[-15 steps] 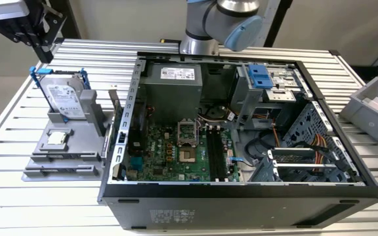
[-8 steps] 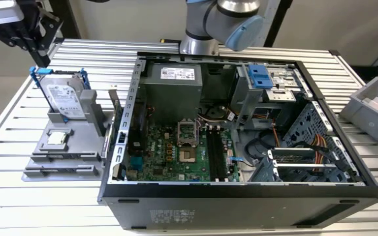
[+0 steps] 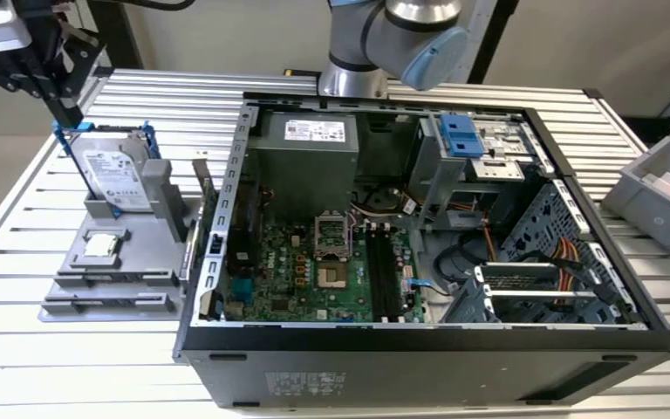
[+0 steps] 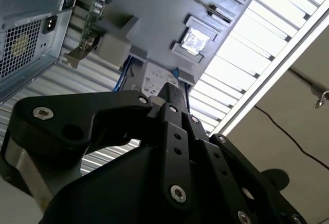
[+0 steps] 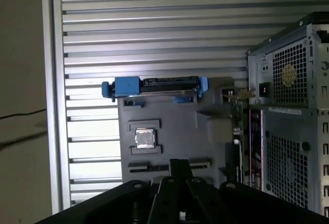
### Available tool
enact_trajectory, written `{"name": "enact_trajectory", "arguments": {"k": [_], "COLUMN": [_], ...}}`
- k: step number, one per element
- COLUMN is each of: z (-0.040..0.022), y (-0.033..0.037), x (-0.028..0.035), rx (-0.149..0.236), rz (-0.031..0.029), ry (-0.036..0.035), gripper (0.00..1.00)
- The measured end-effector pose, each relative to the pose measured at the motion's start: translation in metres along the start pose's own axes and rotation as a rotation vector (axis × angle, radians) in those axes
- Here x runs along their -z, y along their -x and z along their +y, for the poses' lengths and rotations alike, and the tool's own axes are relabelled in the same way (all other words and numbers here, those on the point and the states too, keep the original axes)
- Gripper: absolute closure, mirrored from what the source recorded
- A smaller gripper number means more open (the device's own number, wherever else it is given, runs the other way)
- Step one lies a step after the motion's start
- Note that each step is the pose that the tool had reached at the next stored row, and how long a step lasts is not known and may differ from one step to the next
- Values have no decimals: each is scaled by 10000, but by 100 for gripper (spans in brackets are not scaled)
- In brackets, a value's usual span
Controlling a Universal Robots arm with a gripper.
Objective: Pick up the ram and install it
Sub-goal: 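Reach for the ram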
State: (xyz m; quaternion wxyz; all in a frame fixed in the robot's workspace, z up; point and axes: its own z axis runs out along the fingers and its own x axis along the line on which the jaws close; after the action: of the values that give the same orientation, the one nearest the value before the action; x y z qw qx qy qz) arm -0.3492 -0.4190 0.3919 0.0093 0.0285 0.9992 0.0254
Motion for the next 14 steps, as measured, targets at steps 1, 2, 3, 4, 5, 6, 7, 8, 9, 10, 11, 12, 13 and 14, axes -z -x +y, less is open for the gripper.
{"name": "enact_trajectory", "arguments": {"k": [1,2,3,4,5,6,7,8,9,10,11,12,13,14], "z": [-18,-36,-53,-71,-87,-104,-122,-138,-155,-173,-192,-213,-234,-253], "y": [0,-1,-1,-2,-2,-2,-3,-3,-3,-2,-1,1,2,3], "x": [1,1,2,2,3,3,4,4,5,5,6,7,8,9], "rx": [0,0,1,1,1,1,1,2,2,3,3,5,6,7], "rz": [0,-1,-1,0,-1,-1,0,-1,-1,0,0,-1,0,-1], "ry": [0,0,1,0,1,1,0,1,1,1,2,2,1,2], "gripper": [100,100,100,100,100,100,100,100,100,100,100,100,100,100]}}
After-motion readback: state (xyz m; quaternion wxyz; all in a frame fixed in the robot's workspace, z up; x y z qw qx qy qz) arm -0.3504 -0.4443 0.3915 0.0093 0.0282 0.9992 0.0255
